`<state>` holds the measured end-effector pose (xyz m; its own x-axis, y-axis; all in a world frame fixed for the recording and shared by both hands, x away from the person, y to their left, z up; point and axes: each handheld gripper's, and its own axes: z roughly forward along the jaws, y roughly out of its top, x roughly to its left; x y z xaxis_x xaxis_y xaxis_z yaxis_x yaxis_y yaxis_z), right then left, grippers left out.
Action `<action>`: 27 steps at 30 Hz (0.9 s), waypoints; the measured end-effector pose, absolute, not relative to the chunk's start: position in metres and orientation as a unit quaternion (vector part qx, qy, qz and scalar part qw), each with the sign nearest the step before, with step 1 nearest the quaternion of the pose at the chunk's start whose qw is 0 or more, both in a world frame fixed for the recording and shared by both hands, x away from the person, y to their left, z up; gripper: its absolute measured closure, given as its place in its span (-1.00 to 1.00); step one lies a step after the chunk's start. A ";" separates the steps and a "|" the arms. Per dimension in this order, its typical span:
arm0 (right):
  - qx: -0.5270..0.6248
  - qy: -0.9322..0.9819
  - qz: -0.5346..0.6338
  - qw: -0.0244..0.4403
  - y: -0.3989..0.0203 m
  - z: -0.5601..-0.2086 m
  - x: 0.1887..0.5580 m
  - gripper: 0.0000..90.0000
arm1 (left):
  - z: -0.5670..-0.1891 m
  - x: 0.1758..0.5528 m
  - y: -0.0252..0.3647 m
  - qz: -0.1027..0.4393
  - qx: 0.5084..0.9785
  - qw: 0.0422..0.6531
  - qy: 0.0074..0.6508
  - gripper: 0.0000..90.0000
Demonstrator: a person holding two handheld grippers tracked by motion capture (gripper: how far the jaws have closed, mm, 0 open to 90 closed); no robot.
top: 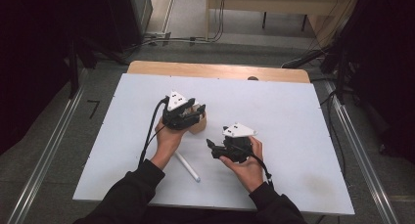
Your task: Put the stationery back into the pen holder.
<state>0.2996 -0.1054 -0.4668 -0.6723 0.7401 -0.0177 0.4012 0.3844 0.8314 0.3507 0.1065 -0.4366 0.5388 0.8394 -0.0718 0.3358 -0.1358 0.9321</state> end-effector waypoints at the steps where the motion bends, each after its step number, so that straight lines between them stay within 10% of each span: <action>1: 0.353 0.808 0.427 0.198 -0.105 -0.467 0.300 -0.45 | -0.435 0.350 0.106 0.243 0.712 0.515 0.412 0.09; 27: 0.354 0.813 0.425 0.185 -0.102 -0.470 0.296 -0.47 | -0.405 0.317 0.119 0.216 0.701 0.533 0.422 -0.58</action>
